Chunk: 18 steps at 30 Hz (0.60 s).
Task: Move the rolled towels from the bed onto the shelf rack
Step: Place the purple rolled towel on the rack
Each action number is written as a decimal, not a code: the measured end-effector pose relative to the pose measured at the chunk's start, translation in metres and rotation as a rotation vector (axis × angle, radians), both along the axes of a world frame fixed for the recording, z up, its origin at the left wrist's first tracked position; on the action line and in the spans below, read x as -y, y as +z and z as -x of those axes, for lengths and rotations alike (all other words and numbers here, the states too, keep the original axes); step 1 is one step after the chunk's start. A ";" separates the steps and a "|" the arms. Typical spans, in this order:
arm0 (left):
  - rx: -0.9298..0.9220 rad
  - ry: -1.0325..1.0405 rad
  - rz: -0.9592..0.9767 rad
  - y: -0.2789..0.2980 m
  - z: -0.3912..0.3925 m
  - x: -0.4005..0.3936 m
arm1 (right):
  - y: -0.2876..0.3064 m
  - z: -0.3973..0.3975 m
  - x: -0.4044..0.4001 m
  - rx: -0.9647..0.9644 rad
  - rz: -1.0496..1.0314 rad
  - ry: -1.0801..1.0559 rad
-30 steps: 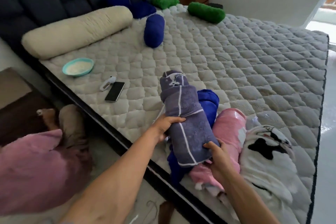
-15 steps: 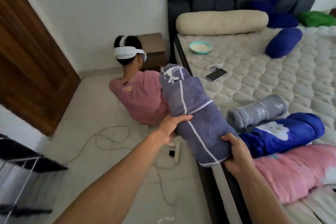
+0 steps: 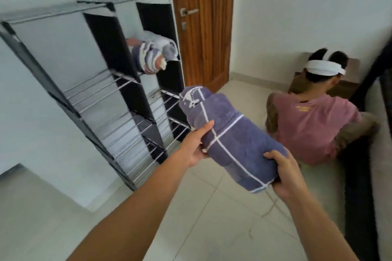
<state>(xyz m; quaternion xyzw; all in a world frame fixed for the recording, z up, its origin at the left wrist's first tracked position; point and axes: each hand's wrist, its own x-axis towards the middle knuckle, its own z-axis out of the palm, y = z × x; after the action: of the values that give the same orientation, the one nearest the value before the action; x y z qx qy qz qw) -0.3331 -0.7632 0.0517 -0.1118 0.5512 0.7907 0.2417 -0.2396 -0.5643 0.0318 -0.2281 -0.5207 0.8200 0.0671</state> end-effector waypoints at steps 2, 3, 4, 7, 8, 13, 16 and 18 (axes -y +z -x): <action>0.022 0.087 -0.006 0.002 0.003 0.045 | 0.002 0.018 0.038 -0.007 -0.041 0.081; 0.027 0.132 -0.010 0.003 0.004 0.065 | 0.002 0.027 0.056 -0.004 -0.060 0.117; 0.030 0.177 -0.013 0.004 0.006 0.083 | 0.002 0.037 0.072 -0.004 -0.075 0.152; 0.042 0.349 0.031 0.011 0.019 0.130 | 0.001 0.073 0.117 -0.011 -0.106 0.235; 0.040 0.401 0.064 0.014 0.026 0.144 | 0.000 0.087 0.131 -0.016 -0.103 0.263; -0.029 0.582 0.113 0.029 0.091 0.192 | -0.002 0.174 0.188 -0.051 -0.073 0.392; -0.050 0.673 0.105 0.041 0.138 0.209 | 0.006 0.232 0.211 -0.085 -0.098 0.428; -0.061 0.724 0.095 0.050 0.168 0.220 | 0.014 0.267 0.226 -0.105 -0.107 0.449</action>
<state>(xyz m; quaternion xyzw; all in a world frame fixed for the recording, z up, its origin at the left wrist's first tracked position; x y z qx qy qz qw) -0.5007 -0.9829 0.1014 -0.2871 0.5192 0.8014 -0.0758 -0.5070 -0.7898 0.0458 -0.0597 -0.5970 0.7962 -0.0778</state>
